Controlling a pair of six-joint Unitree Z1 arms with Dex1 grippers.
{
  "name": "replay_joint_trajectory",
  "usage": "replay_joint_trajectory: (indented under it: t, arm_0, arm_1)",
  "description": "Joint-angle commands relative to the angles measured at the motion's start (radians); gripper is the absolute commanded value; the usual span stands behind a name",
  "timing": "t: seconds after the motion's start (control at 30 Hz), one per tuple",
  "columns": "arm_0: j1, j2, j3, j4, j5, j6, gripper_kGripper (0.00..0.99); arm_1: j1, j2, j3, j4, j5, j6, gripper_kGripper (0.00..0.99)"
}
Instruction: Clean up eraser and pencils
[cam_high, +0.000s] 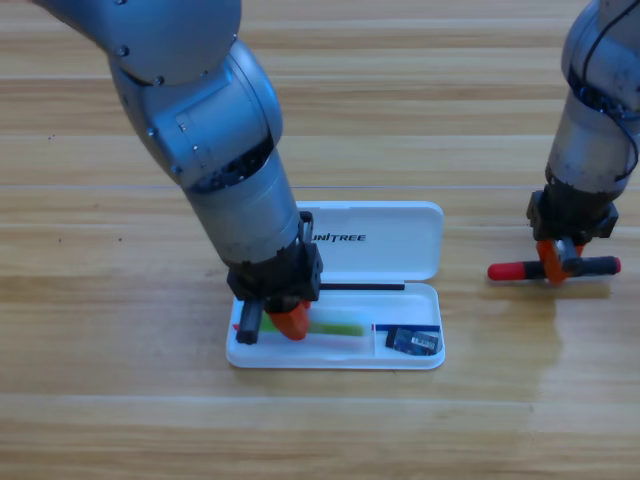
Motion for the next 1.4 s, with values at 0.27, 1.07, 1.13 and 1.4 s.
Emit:
replay_joint_trajectory:
  t: [0.27,1.07,1.13,1.4]
  arm_0:
    - [-0.019,0.059,0.025,-0.017,-0.010,-0.009,0.000]
    - [-0.017,0.056,0.023,-0.020,-0.010,-0.002,0.000]
    - [-0.014,0.058,0.023,-0.022,-0.005,-0.009,0.000]
    - [-0.006,0.058,0.016,-0.029,-0.001,-0.054,0.000]
  arm_1:
    - [-0.006,-0.181,0.145,0.019,-0.005,0.014,0.000]
    - [0.109,-0.273,0.172,0.057,0.041,0.071,0.000]
    - [0.112,-0.276,0.172,0.059,0.044,0.074,0.000]
    - [0.134,-0.278,0.171,0.061,0.054,0.088,0.000]
